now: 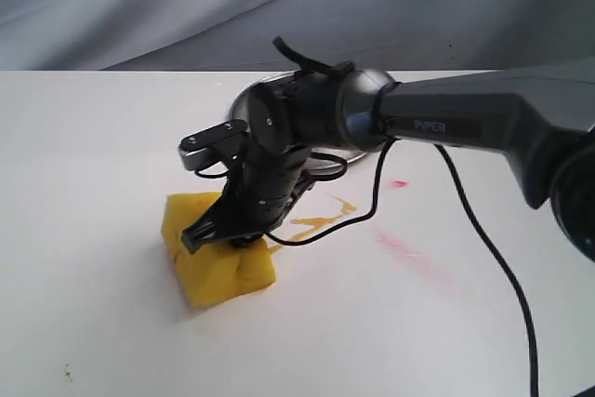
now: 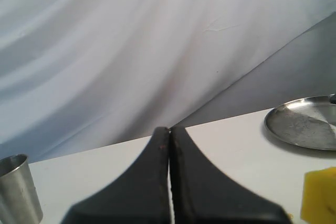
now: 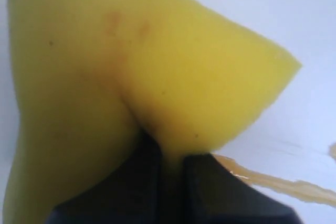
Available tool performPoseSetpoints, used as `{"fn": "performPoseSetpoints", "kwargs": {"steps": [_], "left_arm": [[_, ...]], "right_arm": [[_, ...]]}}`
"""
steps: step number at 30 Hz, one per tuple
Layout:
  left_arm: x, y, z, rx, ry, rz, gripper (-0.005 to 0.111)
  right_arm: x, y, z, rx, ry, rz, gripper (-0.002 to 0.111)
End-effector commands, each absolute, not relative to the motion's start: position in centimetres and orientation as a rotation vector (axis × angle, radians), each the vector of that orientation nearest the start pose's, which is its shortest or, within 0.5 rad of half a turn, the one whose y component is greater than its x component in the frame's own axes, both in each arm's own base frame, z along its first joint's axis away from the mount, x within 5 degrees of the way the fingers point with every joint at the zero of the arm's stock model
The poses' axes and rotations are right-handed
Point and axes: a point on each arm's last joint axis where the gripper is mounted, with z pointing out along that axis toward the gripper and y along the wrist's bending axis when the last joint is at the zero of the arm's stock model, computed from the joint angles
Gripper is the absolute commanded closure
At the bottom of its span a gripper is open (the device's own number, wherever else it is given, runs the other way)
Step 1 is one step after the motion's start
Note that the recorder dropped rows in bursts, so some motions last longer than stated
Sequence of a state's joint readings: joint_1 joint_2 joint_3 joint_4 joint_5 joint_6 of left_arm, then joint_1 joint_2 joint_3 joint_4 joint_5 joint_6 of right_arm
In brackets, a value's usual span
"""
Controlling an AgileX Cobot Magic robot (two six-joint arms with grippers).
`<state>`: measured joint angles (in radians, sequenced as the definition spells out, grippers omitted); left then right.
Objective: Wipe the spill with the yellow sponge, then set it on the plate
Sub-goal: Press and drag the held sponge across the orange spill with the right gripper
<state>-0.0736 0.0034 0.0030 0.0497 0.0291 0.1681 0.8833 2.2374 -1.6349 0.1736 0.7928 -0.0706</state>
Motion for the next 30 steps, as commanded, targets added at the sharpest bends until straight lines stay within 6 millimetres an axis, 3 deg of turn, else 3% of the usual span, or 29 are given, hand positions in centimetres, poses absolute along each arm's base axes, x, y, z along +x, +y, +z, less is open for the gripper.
{"fn": "performPoseSetpoints", "kwargs": {"steps": [1,15,18,20,23,30], "left_arm": [[5.6,-0.4,21.1,0.203,1.494,0.107,0.107],[5.6,-0.4,21.1,0.203,1.494,0.107,0.107],[5.6,-0.4,21.1,0.203,1.494,0.107,0.107],[5.6,-0.4,21.1,0.203,1.494,0.107,0.107],[5.6,-0.4,21.1,0.203,1.494,0.107,0.107],[5.6,-0.4,21.1,0.203,1.494,0.107,0.107]], "right_arm": [[30.5,32.0,11.2,-1.225,2.748,0.143,0.108],[34.7,21.9,12.9,-0.93,2.871,0.024,0.108],[35.0,20.8,13.2,-0.881,2.906,0.014,0.108],[34.9,20.7,13.2,-0.885,2.924,0.01,0.108],[33.7,22.4,13.2,-0.953,2.92,0.039,0.108],[28.2,29.6,13.2,-1.277,2.745,0.076,0.108]]}}
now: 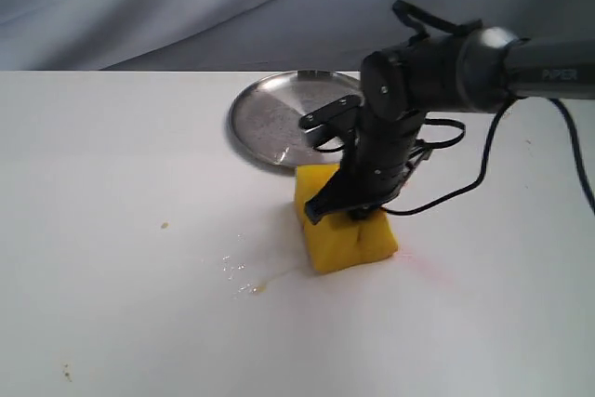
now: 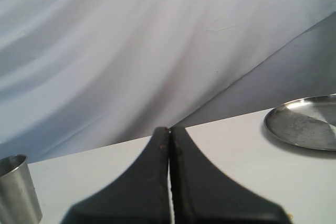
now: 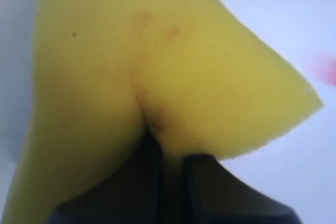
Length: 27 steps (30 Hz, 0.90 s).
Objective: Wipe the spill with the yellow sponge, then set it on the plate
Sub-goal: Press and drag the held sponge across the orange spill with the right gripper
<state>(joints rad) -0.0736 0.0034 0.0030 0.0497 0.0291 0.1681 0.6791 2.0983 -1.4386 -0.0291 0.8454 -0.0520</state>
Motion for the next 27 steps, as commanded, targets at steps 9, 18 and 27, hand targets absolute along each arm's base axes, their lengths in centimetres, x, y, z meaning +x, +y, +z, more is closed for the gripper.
{"fn": "performPoseSetpoints", "kwargs": {"steps": [9,18,27], "left_arm": [[5.6,-0.4,21.1,0.203,1.494,0.107,0.107],[5.6,-0.4,21.1,0.203,1.494,0.107,0.107],[5.6,-0.4,21.1,0.203,1.494,0.107,0.107]], "right_arm": [[21.3,35.7,13.2,-1.567,2.537,0.122,0.108],[22.3,34.9,13.4,-1.632,2.407,-0.164,0.108],[30.7,27.2,13.5,-1.326,2.625,-0.313,0.108]]}}
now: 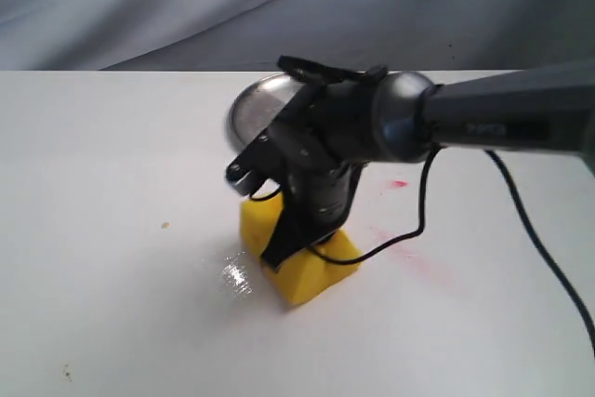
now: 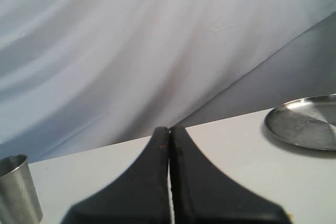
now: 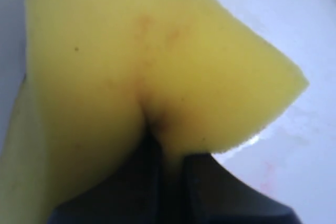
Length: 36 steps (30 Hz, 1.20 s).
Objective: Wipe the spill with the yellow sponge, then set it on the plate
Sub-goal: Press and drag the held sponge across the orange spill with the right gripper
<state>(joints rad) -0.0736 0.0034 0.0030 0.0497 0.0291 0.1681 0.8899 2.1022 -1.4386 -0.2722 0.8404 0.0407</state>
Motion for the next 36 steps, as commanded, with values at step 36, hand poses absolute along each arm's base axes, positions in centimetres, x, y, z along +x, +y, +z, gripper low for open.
{"fn": "performPoseSetpoints", "kwargs": {"steps": [36], "left_arm": [[5.6,-0.4,21.1,0.203,1.494,0.107,0.107]], "right_arm": [[20.2,35.7,13.5,-1.717,2.37,-0.228,0.108]]}}
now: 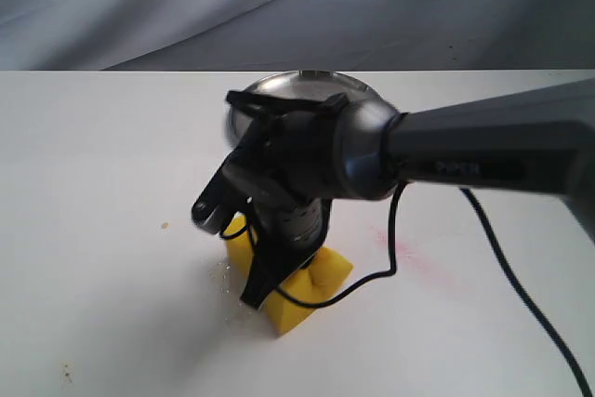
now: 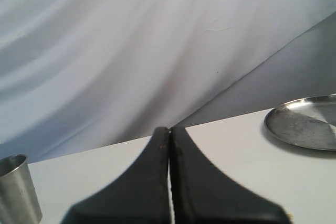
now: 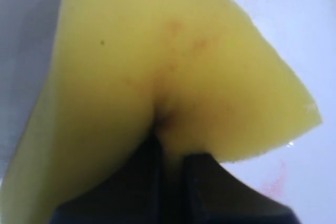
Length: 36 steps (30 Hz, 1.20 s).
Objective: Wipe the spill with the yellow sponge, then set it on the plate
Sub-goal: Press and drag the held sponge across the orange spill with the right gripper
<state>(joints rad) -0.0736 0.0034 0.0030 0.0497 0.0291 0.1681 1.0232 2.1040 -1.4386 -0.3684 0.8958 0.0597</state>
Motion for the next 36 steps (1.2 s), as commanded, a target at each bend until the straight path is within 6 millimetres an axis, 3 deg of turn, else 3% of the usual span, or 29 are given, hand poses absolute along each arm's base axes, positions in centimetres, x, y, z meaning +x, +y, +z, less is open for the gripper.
{"fn": "performPoseSetpoints", "kwargs": {"steps": [1,4,8,13,15,17,20,26,30,36], "left_arm": [[5.6,-0.4,21.1,0.203,1.494,0.107,0.107],[5.6,-0.4,21.1,0.203,1.494,0.107,0.107],[5.6,-0.4,21.1,0.203,1.494,0.107,0.107],[5.6,-0.4,21.1,0.203,1.494,0.107,0.107],[5.6,-0.4,21.1,0.203,1.494,0.107,0.107],[5.6,-0.4,21.1,0.203,1.494,0.107,0.107],[5.6,-0.4,21.1,0.203,1.494,0.107,0.107],[5.6,-0.4,21.1,0.203,1.494,0.107,0.107],[5.6,-0.4,21.1,0.203,1.494,0.107,0.107],[5.6,-0.4,21.1,0.203,1.494,0.107,0.107]], "right_arm": [[19.8,35.7,13.5,-1.747,2.353,-0.264,0.108],[21.6,34.3,13.5,-1.705,2.385,-0.359,0.108],[26.6,28.6,12.1,-1.54,2.563,-0.465,0.108],[32.7,21.3,12.1,-1.212,2.768,-0.502,0.108],[34.1,18.7,12.1,-1.099,2.836,-0.517,0.108],[34.6,17.5,12.0,-1.037,2.882,-0.514,0.108],[34.2,17.9,12.0,-1.005,2.918,-0.463,0.108],[31.3,22.7,11.9,-1.151,2.873,-0.304,0.108],[28.0,27.1,11.8,-1.315,2.768,-0.25,0.108],[22.5,32.2,11.8,-1.513,2.639,-0.154,0.108]]}}
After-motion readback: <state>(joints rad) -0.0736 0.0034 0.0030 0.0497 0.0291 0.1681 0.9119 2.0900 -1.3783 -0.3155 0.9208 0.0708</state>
